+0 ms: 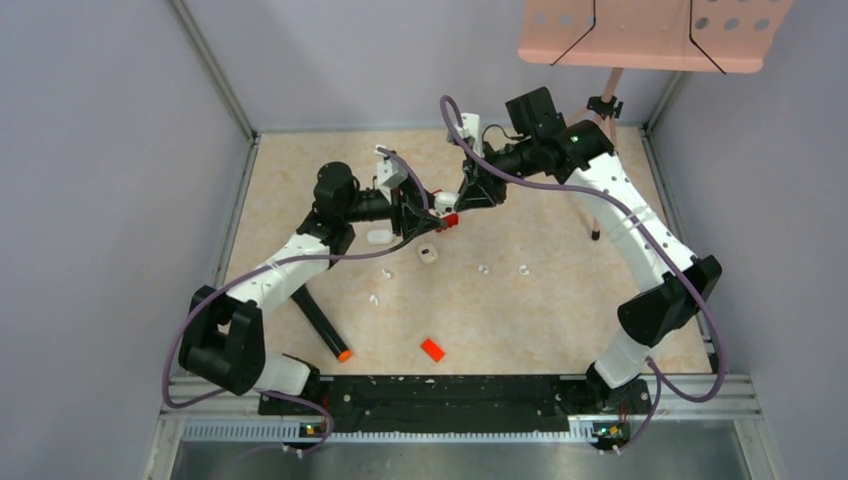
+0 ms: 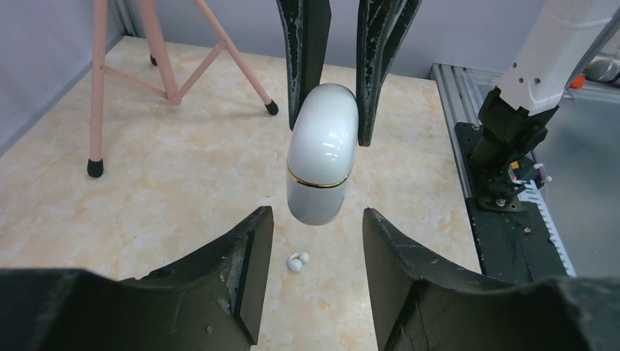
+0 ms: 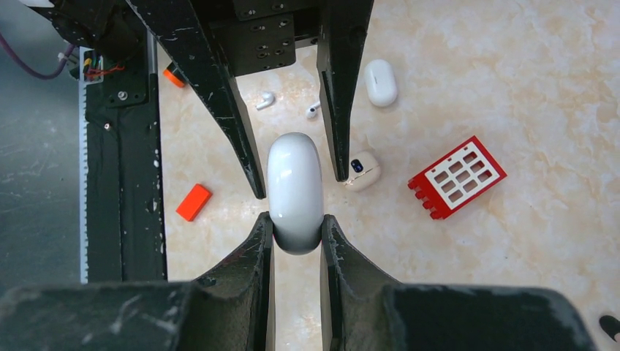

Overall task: Insert the wireless bluetooth earbuds into the charging case
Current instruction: Open the charging case.

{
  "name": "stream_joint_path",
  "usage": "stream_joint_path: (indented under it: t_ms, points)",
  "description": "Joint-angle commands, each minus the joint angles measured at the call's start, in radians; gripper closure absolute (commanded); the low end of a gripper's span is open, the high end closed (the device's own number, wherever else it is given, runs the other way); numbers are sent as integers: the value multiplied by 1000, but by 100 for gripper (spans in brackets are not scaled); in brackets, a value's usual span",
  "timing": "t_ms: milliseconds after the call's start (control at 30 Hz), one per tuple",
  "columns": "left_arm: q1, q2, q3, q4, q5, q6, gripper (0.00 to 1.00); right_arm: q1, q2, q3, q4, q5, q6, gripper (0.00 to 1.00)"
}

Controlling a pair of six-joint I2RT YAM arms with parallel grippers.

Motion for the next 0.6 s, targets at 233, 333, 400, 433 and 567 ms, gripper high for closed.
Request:
stream_joint_path:
  t_ms: [233, 333, 400, 433, 567]
  points:
    - [-2, 45, 53, 132, 24, -124, 49, 10, 27, 56, -21, 19, -20, 100]
    - [-2, 55, 60, 146, 25, -149, 50, 16, 35, 62, -19, 21, -20, 100]
    - [-1, 61, 62, 155, 26, -161, 52, 20, 42, 65, -18, 22, -17, 100]
    - [-1, 62, 62, 156, 26, -163, 52, 20, 44, 65, -18, 24, -17, 100]
    - [-2, 63, 61, 157, 25, -163, 59, 24, 46, 67, -16, 27, -16, 100]
